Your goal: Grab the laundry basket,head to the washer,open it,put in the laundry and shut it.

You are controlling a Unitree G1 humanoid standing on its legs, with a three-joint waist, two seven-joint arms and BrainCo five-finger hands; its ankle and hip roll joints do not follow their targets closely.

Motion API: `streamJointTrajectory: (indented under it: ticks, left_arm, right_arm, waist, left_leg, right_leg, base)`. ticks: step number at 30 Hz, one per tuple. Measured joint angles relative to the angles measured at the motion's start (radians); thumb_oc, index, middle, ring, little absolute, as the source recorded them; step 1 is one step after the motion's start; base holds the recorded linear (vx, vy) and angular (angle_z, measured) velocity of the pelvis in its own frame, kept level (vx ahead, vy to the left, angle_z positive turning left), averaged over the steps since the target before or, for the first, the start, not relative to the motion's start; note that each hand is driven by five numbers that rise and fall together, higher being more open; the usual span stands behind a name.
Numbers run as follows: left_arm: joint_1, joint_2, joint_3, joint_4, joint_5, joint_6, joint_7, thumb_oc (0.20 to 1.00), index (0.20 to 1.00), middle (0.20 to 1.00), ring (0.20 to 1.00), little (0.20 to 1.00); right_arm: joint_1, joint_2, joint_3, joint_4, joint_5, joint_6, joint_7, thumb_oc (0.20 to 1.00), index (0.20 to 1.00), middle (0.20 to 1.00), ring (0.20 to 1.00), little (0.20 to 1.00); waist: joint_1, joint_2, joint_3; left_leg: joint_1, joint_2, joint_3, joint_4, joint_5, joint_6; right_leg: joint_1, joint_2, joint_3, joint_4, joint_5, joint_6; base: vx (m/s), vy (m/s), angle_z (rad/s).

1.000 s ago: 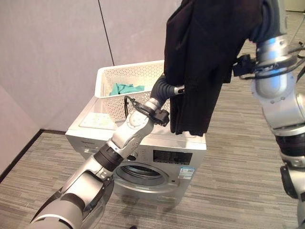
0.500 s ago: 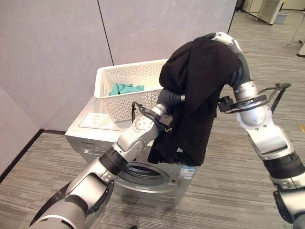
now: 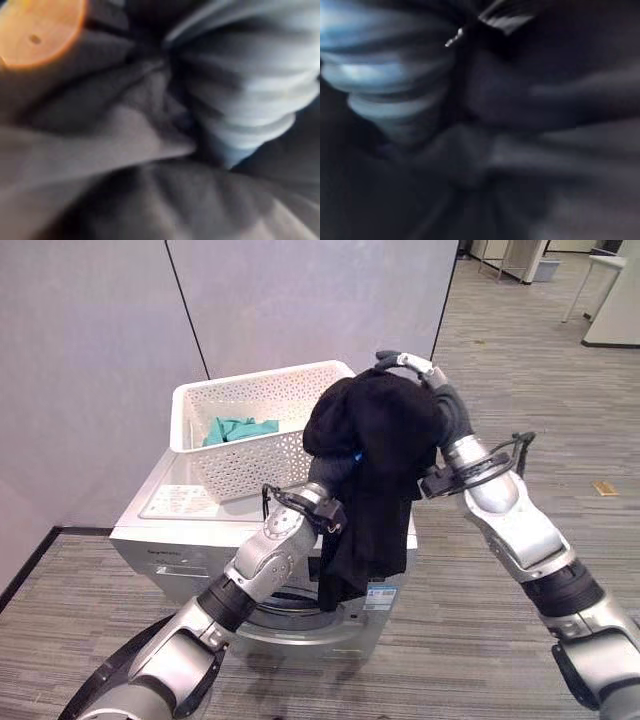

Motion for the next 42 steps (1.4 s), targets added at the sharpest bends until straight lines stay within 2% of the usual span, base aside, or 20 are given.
streamJointTrajectory:
  ticks: [8, 14, 17, 23, 24, 26, 27, 31, 32, 35, 37, 39, 41, 42]
  left_arm:
    - [0.08, -0.044, 0.006, -0.021, 0.012, -0.007, -0.001, 0.2, 0.2, 0.2, 0.2, 0.2]
    - [0.172, -0.057, 0.06, -0.047, 0.041, -0.008, 0.0, 0.2, 0.2, 0.2, 0.2, 0.2]
    - [0.183, -0.058, 0.091, -0.049, 0.045, -0.017, 0.0, 0.2, 0.2, 0.2, 0.2, 0.2]
    - [0.184, -0.043, 0.168, -0.053, 0.05, -0.035, -0.002, 0.2, 0.2, 0.2, 0.2, 0.2]
    - [0.195, -0.023, 0.204, -0.087, 0.056, -0.038, -0.001, 0.2, 0.2, 0.2, 0.2, 0.2]
    - [0.205, 0.005, 0.241, -0.111, 0.08, -0.049, -0.002, 0.2, 0.2, 0.2, 0.2, 0.2]
    - [0.227, 0.015, 0.276, -0.146, 0.093, -0.05, -0.002, 0.2, 0.2, 0.2, 0.2, 0.2]
    - [0.352, 0.028, 0.364, -0.251, 0.131, -0.072, -0.014, 0.2, 0.2, 0.2, 0.2, 0.2]
    - [0.433, 0.021, 0.394, -0.291, 0.141, -0.073, -0.03, 0.2, 0.2, 0.2, 0.2, 0.2]
    - [0.565, 0.023, 0.408, -0.316, 0.157, -0.07, -0.054, 0.2, 0.2, 0.2, 0.2, 0.2]
    - [0.72, 0.022, 0.414, -0.361, 0.158, -0.07, -0.12, 0.2, 0.2, 0.2, 0.2, 0.2]
    - [0.782, 0.025, 0.414, -0.359, 0.158, -0.057, -0.13, 0.2, 0.2, 0.2, 0.2, 0.2]
    - [0.835, 0.03, 0.43, -0.359, 0.157, -0.048, -0.162, 0.2, 0.2, 0.2, 0.2, 0.2]
    - [0.841, 0.032, 0.437, -0.362, 0.157, -0.048, -0.169, 0.2, 0.2, 0.2, 0.2, 0.2]
  right_arm:
    - [0.073, 0.098, -0.034, 0.003, 0.049, -0.002, 0.0, 1.0, 1.0, 1.0, 1.0, 1.0]
    - [0.198, 0.134, -0.121, -0.022, 0.049, -0.049, 0.033, 1.0, 1.0, 1.0, 1.0, 1.0]
    - [0.285, 0.132, -0.202, -0.035, 0.049, -0.059, 0.046, 1.0, 1.0, 1.0, 1.0, 1.0]
    - [0.451, 0.13, -0.393, -0.054, 0.046, -0.062, 0.042, 1.0, 1.0, 1.0, 1.0, 1.0]
    - [0.525, 0.131, -0.476, -0.062, 0.014, -0.062, 0.032, 1.0, 1.0, 1.0, 1.0, 1.0]
    - [0.567, 0.128, -0.529, -0.065, -0.013, -0.061, 0.001, 1.0, 1.0, 1.0, 1.0, 1.0]
    - [0.638, 0.124, -0.597, -0.086, -0.069, -0.062, -0.007, 1.0, 1.0, 1.0, 1.0, 1.0]
    - [0.836, 0.121, -0.714, -0.067, -0.19, -0.047, -0.06, 1.0, 1.0, 1.0, 1.0, 1.0]
    - [0.922, 0.126, -0.747, -0.031, -0.229, -0.024, -0.067, 1.0, 1.0, 1.0, 1.0, 1.0]
    - [0.994, 0.138, -0.758, 0.102, -0.291, 0.035, -0.086, 1.0, 1.0, 1.0, 1.0, 1.0]
    - [1.037, 0.18, -0.743, 0.259, -0.34, 0.042, -0.089, 1.0, 1.0, 1.0, 1.0, 1.0]
    - [1.046, 0.2, -0.709, 0.379, -0.345, 0.08, -0.086, 1.0, 1.0, 1.0, 1.0, 1.0]
    - [1.0, 0.214, -0.636, 0.616, -0.345, 0.082, -0.081, 1.0, 1.0, 1.0, 1.0, 1.0]
    - [0.988, 0.215, -0.622, 0.67, -0.348, 0.073, -0.081, 1.0, 1.0, 1.0, 1.0, 1.0]
  waist:
    - [0.002, -0.006, 0.001]
    - [-0.002, -0.008, 0.001]
    - [-0.003, -0.014, 0.002]
    - [-0.035, -0.017, 0.002]
    - [-0.05, -0.016, 0.002]
    - [-0.073, -0.015, 0.003]
    - [-0.083, -0.014, 0.004]
    - [-0.108, -0.01, 0.005]
    - [-0.114, -0.009, 0.006]
    - [-0.109, -0.013, 0.01]
    - [-0.08, -0.012, 0.013]
    - [-0.049, -0.01, 0.019]
    - [-0.018, -0.018, 0.027]
    - [0.002, -0.02, 0.029]
  left_leg:
    - [0.002, -0.002, 0.01, 0.0, -0.002, 0.002]
    - [0.004, -0.001, 0.019, -0.004, -0.006, 0.002]
    - [0.003, -0.002, 0.019, -0.004, -0.007, 0.003]
    - [0.004, -0.004, 0.023, -0.005, -0.008, 0.003]
    - [0.002, -0.004, 0.026, -0.005, -0.008, 0.003]
    - [0.006, -0.002, 0.047, -0.005, -0.009, 0.002]
    - [0.017, -0.002, 0.053, -0.005, -0.012, 0.002]
    - [0.02, 0.0, 0.073, -0.006, -0.024, -0.001]
    - [0.02, 0.001, 0.076, -0.006, -0.032, 0.0]
    - [0.015, 0.0, 0.078, -0.006, -0.038, 0.0]
    - [0.001, 0.002, 0.071, -0.006, -0.037, -0.002]
    - [-0.006, 0.002, 0.067, -0.006, -0.034, -0.001]
    - [-0.027, -0.001, 0.047, -0.006, -0.032, -0.004]
    - [-0.033, -0.002, 0.042, -0.006, -0.027, -0.001]
  right_leg:
    - [-0.002, -0.003, 0.005, 0.0, 0.004, 0.003]
    - [-0.002, -0.003, 0.02, 0.0, 0.004, 0.003]
    - [-0.002, -0.004, 0.02, 0.0, 0.004, 0.004]
    - [-0.004, -0.006, 0.023, 0.0, 0.004, 0.005]
    - [-0.01, -0.005, 0.025, 0.0, 0.005, 0.005]
    - [-0.016, -0.005, 0.039, 0.0, 0.008, 0.006]
    - [-0.015, -0.005, 0.049, 0.0, 0.008, 0.006]
    - [-0.018, -0.003, 0.073, 0.0, 0.004, 0.011]
    - [-0.019, -0.002, 0.076, 0.0, 0.002, 0.01]
    - [-0.026, -0.003, 0.079, 0.0, 0.001, 0.01]
    - [-0.036, -0.001, 0.075, 0.0, 0.0, 0.009]
    - [-0.04, 0.0, 0.071, 0.0, 0.0, 0.009]
    - [-0.047, -0.004, 0.046, 0.0, 0.0, 0.01]
    - [-0.049, -0.005, 0.039, 0.0, 0.0, 0.01]
  base:
    - [0.0, 0.002, -0.02]
    - [0.0, -0.005, -0.05]
    - [0.0, 0.0, 0.0]
    - [0.0, 0.0, -0.01]
    - [0.01, -0.002, -0.12]
    - [0.01, -0.008, -0.21]
    - [0.01, -0.017, -0.26]
    - [0.0, -0.032, -0.18]
    - [-0.01, -0.045, -0.06]
    - [-0.04, -0.061, -0.03]
    - [-0.07, -0.062, 0.06]
    - [-0.06, -0.041, 0.07]
    - [-0.07, -0.045, 0.3]
    - [-0.09, -0.07, 0.29]
